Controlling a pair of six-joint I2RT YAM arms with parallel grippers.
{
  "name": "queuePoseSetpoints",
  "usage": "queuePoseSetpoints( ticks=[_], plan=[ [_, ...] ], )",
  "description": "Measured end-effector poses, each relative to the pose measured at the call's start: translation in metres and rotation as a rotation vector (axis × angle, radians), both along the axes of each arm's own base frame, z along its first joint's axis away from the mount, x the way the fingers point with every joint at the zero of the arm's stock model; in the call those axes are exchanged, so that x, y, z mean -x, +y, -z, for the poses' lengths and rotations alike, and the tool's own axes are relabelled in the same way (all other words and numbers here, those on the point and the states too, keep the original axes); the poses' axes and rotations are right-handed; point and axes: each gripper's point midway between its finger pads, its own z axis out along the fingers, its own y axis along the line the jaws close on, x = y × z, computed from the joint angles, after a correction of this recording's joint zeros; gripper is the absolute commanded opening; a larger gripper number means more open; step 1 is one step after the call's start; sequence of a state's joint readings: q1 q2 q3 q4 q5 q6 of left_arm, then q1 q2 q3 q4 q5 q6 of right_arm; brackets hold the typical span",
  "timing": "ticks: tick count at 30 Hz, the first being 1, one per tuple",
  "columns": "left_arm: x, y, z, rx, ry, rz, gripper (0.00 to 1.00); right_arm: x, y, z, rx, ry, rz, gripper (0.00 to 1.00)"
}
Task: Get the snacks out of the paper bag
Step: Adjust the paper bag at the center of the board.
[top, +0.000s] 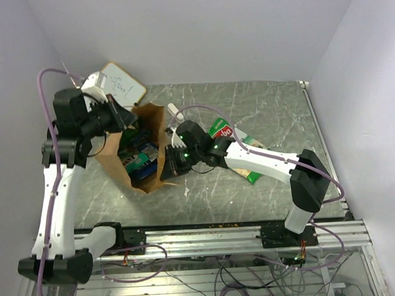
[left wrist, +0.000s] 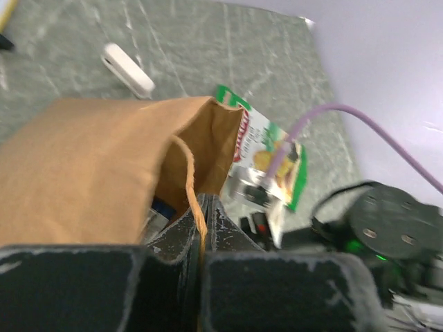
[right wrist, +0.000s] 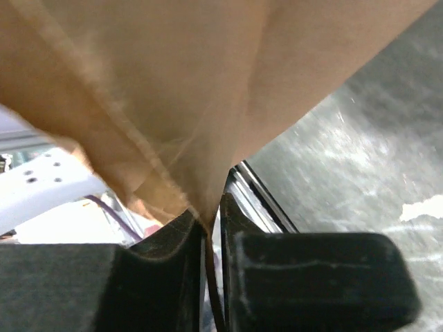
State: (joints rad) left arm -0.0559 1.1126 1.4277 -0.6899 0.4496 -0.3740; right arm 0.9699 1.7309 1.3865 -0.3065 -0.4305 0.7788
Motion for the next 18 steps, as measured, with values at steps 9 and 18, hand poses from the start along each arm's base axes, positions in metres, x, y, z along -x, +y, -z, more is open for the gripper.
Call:
queuePoseSetpoints(
  ticks=[9, 18],
  plan=[
    [0.051, -0.022, -0.007, 0.158, 0.028, 0.088, 0.07, 0.004, -0.043, 0.027, 0.152, -0.047, 0.074, 0.42],
    [0.051, -0.03, -0.003, 0.215, 0.134, 0.117, 0.07, -0.009, -0.088, -0.029, 0.197, -0.3, 0.11, 0.6]
  ],
)
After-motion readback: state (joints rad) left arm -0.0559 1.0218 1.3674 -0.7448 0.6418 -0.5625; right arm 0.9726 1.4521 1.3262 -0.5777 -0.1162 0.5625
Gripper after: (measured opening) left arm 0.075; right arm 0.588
